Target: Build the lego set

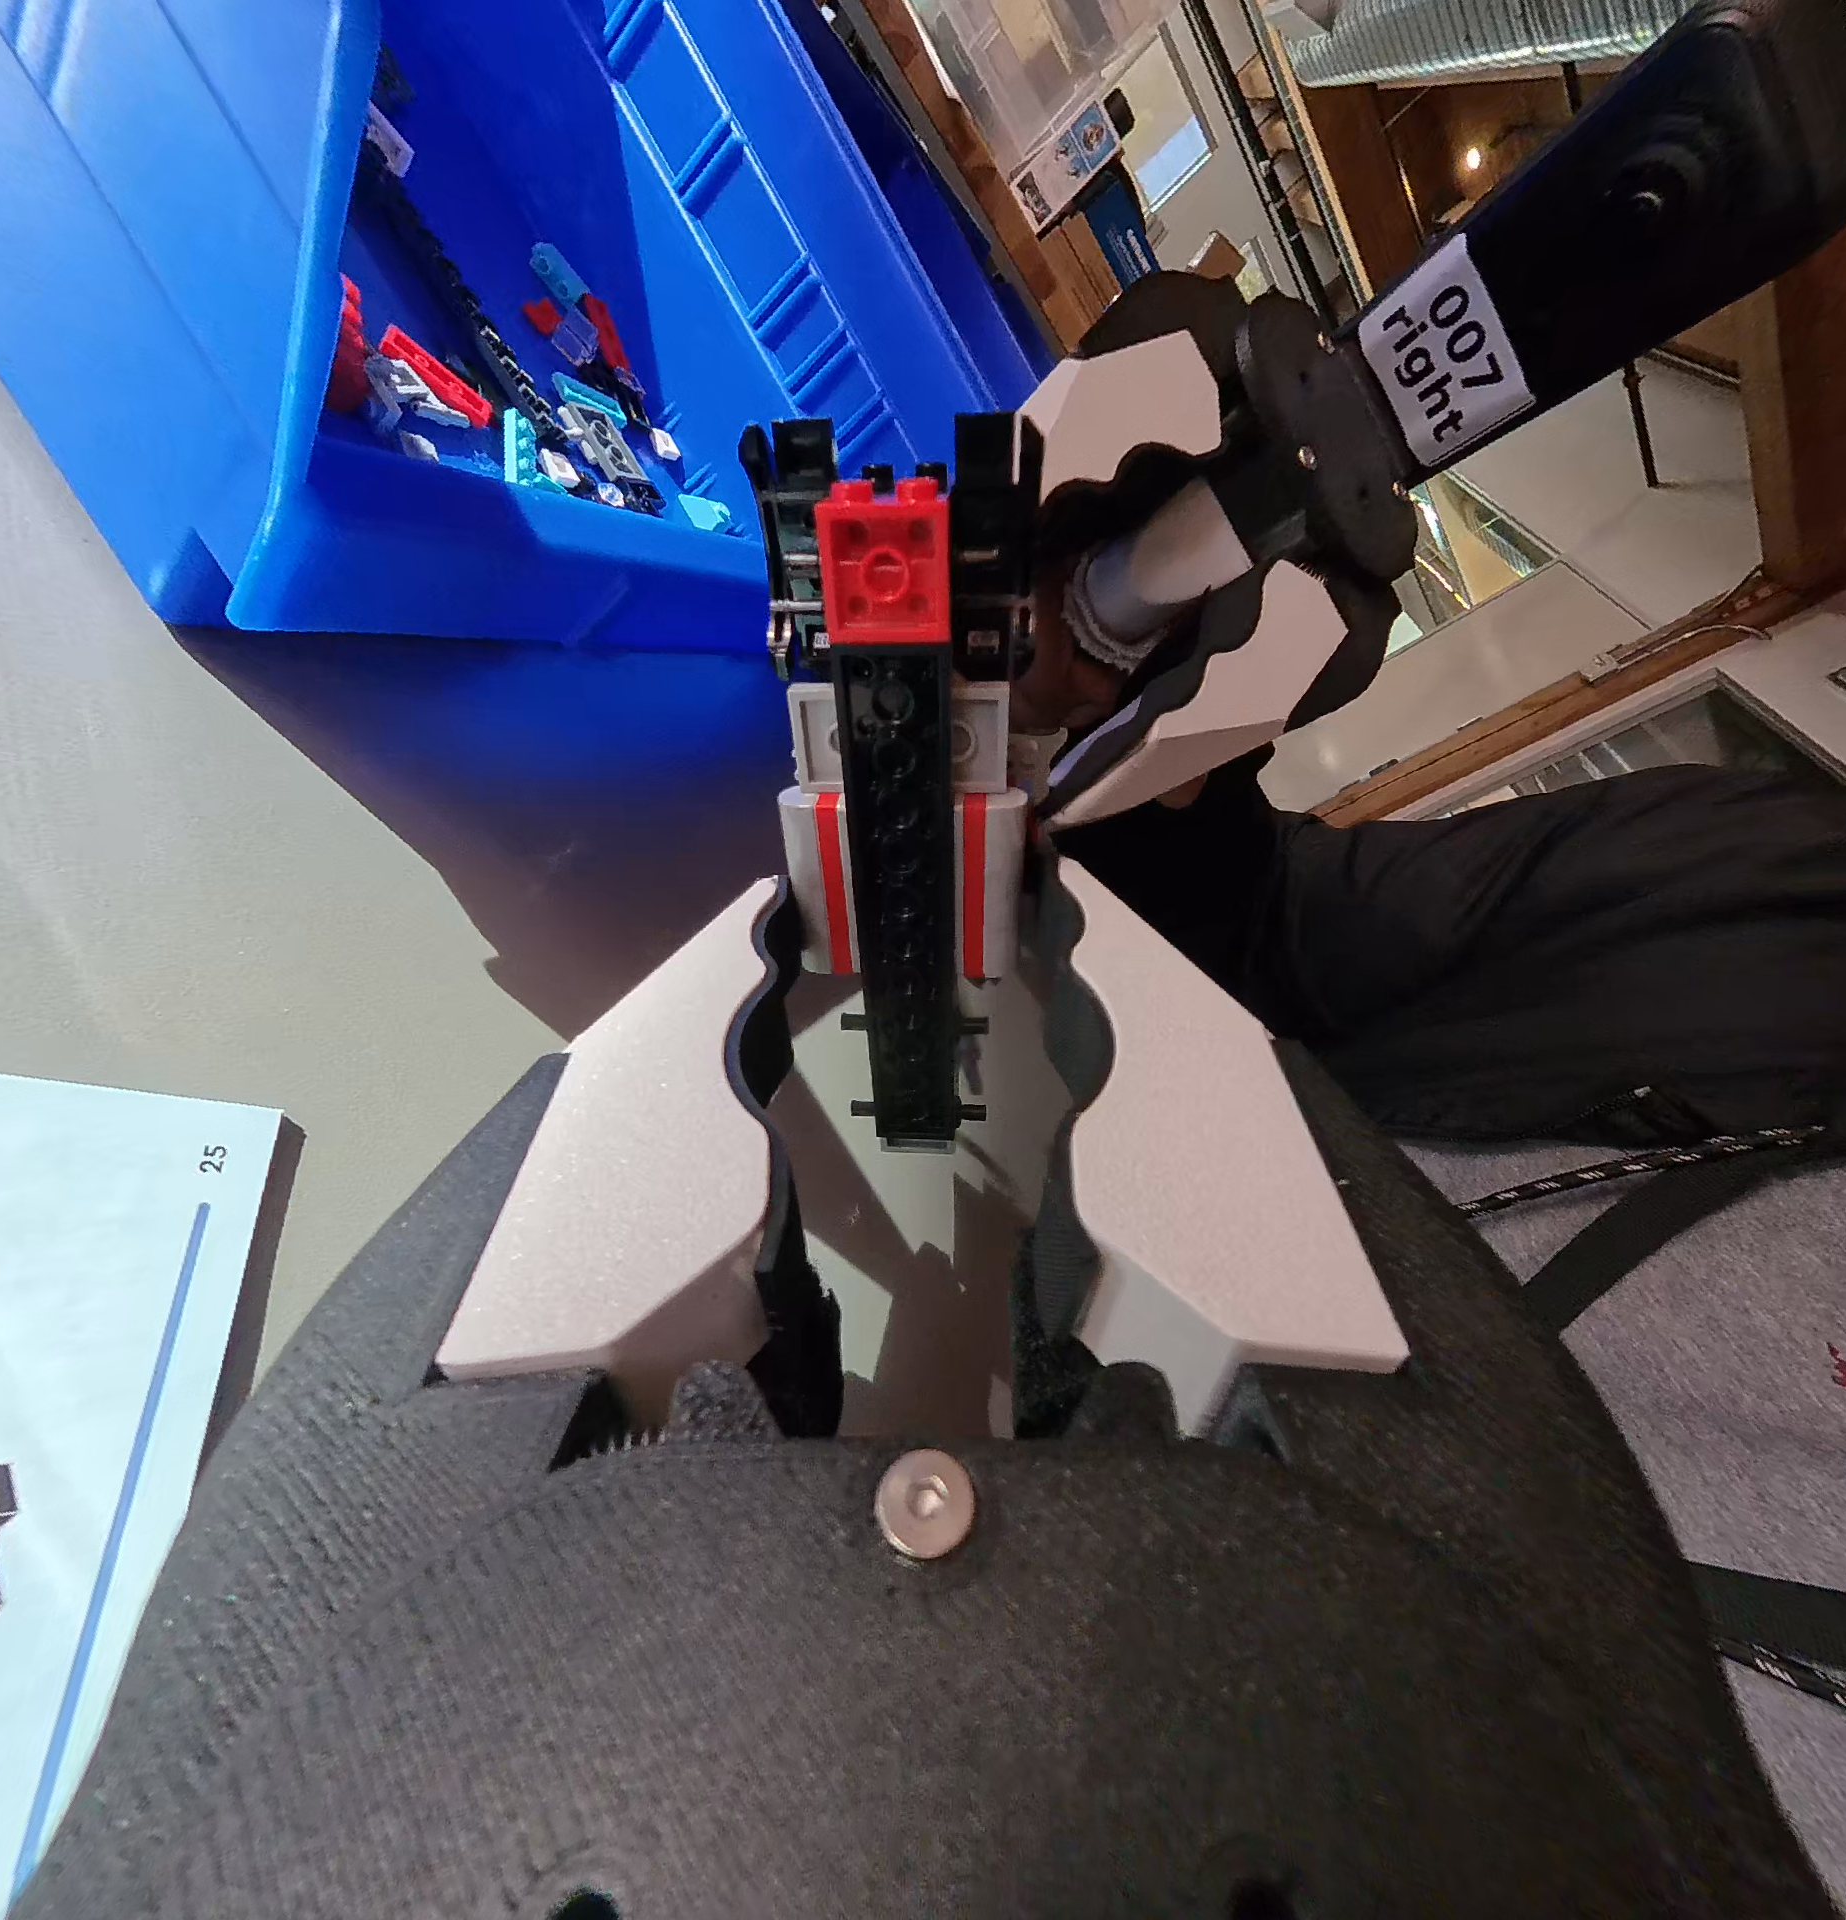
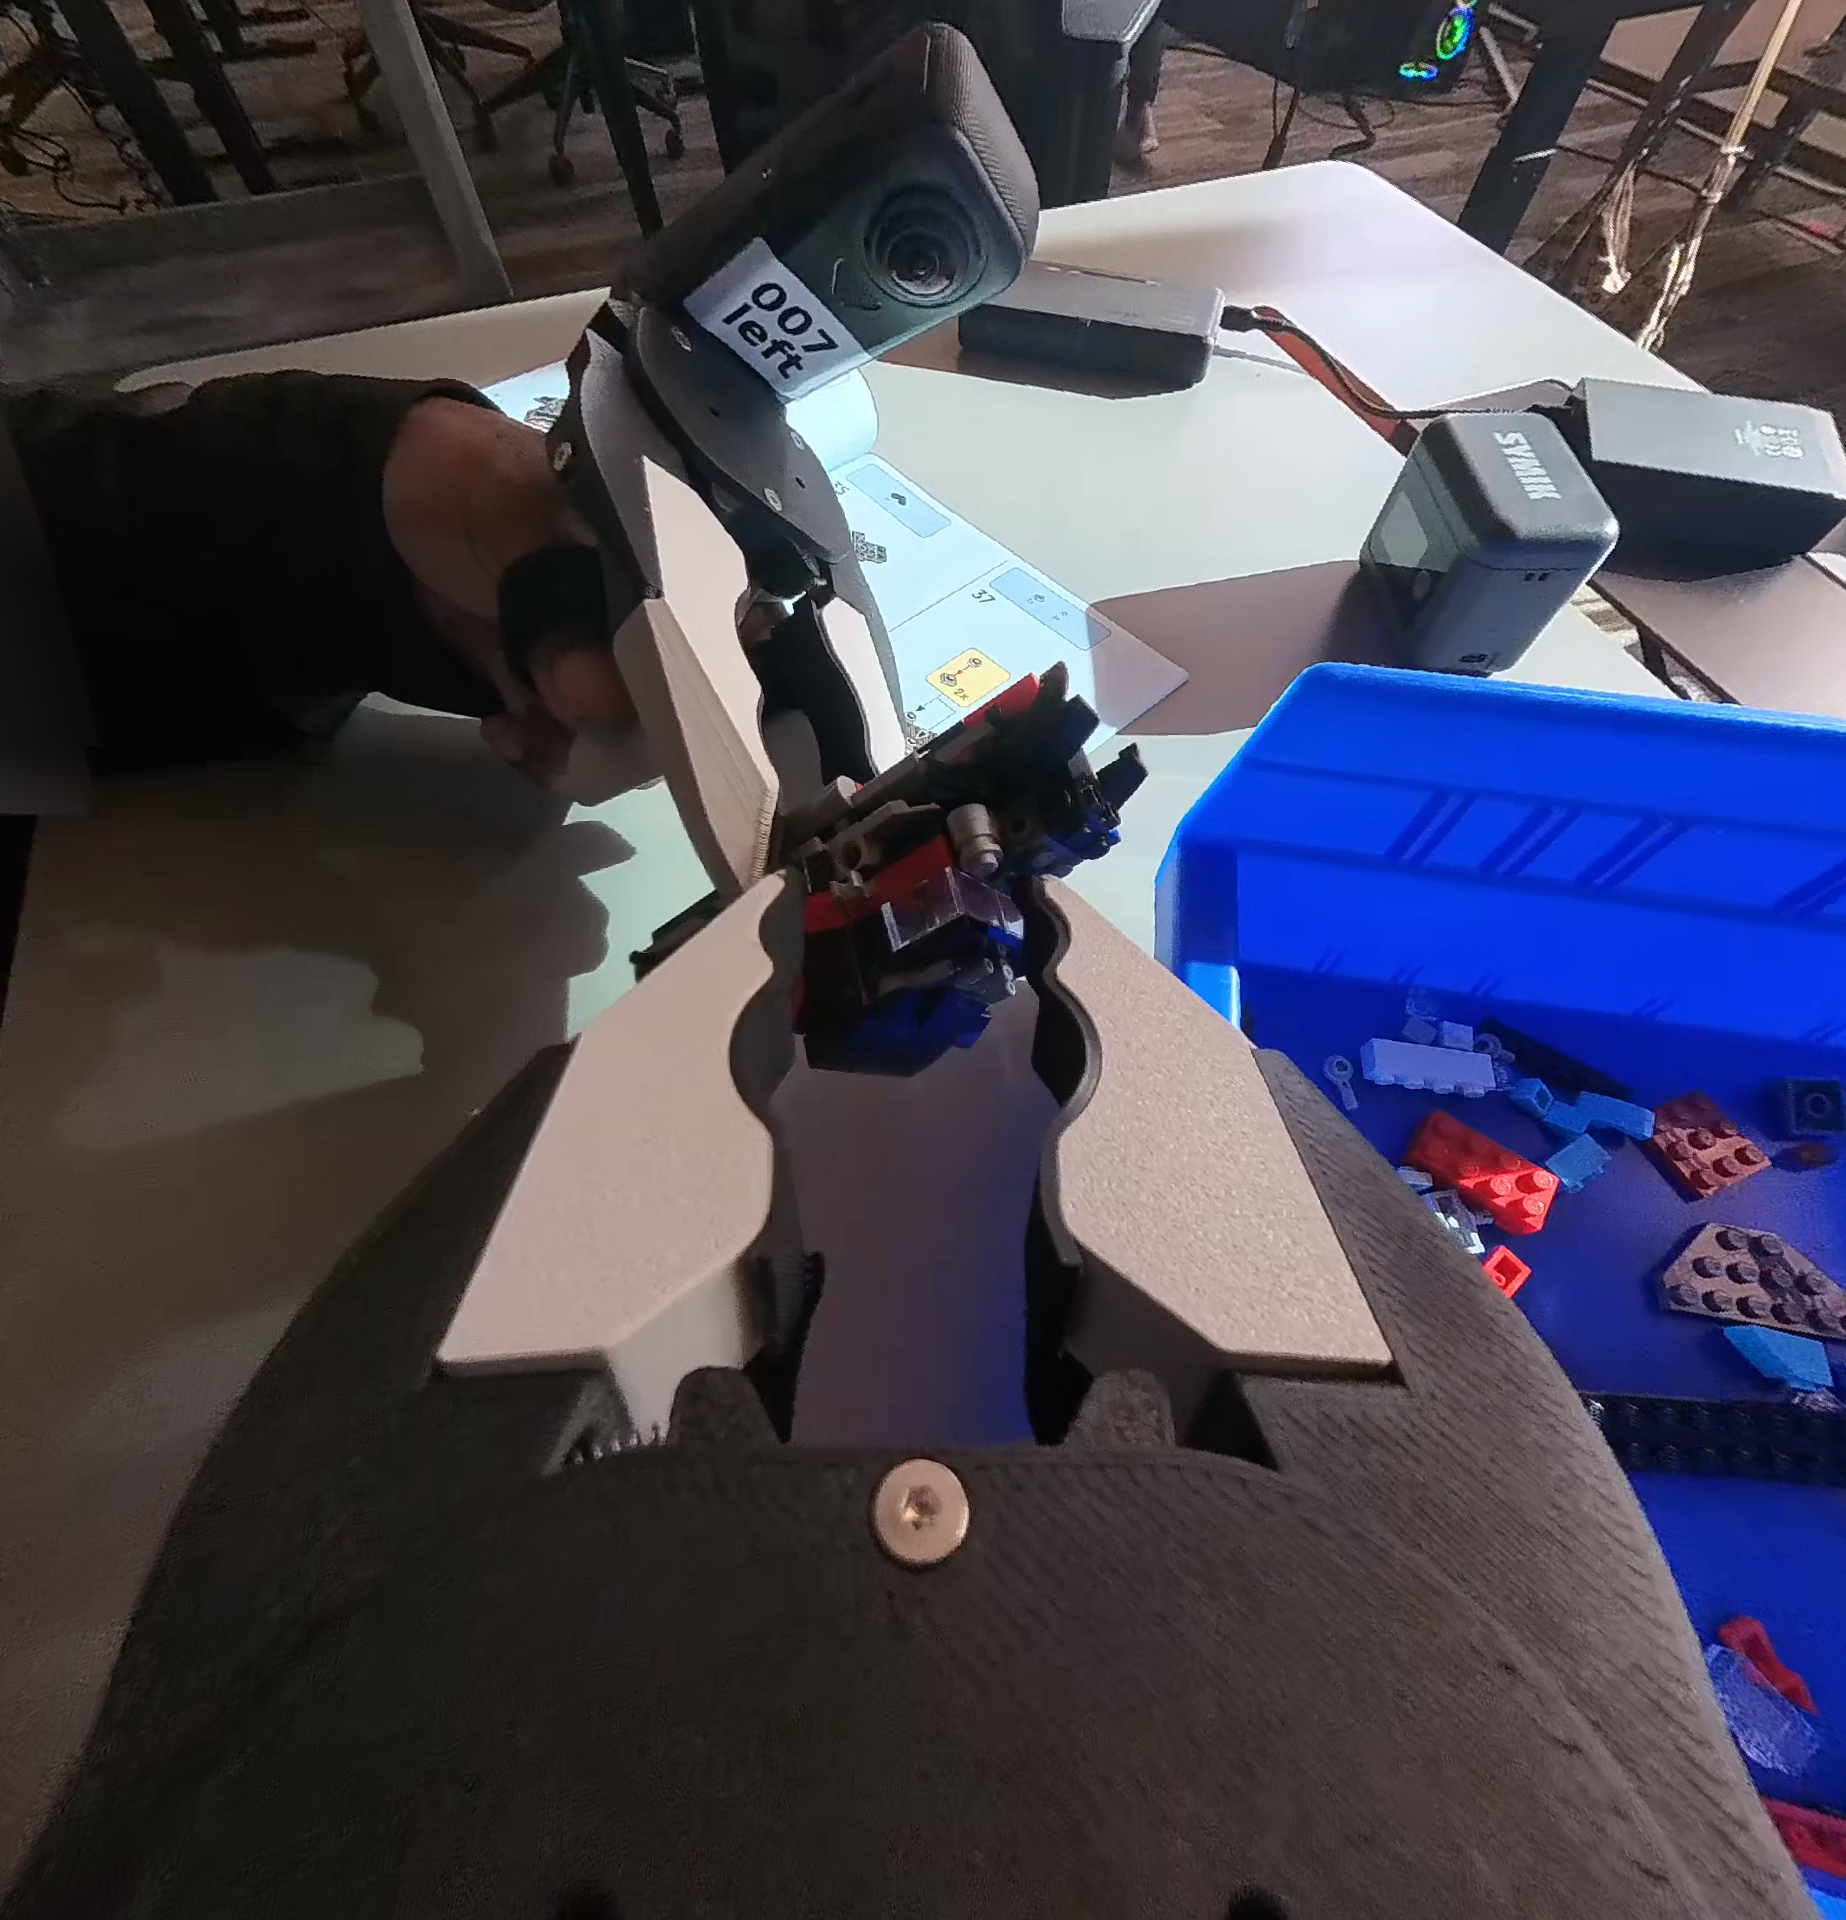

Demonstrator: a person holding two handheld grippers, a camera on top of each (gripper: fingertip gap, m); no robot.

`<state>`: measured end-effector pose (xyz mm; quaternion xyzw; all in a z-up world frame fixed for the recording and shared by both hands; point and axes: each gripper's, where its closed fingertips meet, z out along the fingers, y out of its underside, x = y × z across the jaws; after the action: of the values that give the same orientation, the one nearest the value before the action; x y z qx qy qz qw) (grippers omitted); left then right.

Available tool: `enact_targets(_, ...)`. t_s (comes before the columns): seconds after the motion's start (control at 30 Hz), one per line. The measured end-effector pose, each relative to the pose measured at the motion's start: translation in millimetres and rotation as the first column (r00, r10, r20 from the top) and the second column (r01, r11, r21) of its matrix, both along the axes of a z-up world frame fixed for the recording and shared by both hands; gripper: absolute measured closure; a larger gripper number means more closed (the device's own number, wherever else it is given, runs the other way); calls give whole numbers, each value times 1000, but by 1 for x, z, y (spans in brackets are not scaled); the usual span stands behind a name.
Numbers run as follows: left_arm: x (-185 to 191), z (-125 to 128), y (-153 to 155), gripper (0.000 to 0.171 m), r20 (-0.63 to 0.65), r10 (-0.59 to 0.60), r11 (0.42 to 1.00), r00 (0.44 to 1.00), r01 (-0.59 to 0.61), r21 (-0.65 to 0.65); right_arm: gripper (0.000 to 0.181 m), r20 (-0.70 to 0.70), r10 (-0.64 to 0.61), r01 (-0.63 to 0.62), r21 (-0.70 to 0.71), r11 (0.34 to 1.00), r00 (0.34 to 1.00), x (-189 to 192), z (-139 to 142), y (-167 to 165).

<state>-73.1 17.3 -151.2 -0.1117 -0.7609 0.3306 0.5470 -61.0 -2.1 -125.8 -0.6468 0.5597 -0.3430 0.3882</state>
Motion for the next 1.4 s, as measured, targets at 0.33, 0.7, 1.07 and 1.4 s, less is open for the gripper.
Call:
enact_targets(0.33, 11, -7, -8, 125, 7, 68, 997, 998, -68, 42, 137, 18, -28, 29, -12, 1000, 999, 0, 7, -1)
enact_targets(0.7, 25, -14, -21, 125, -22, 161, 984, 987, -159, 84, 140, -64, -265, 269, 63, 961, 962, -68, -14, 39)
enact_targets(1.07, 35, -9, -29, 125, 28, 236, 972, 971, -237, 8, 150, -269, -427, 445, 5, 896, 863, -96, -90, 102)
enact_targets(1.4, 45, 2, -30, 125, 11, 277, 960, 961, -277, -30, 174, -243, -329, 345, 26, 938, 913, -67, -88, 89)
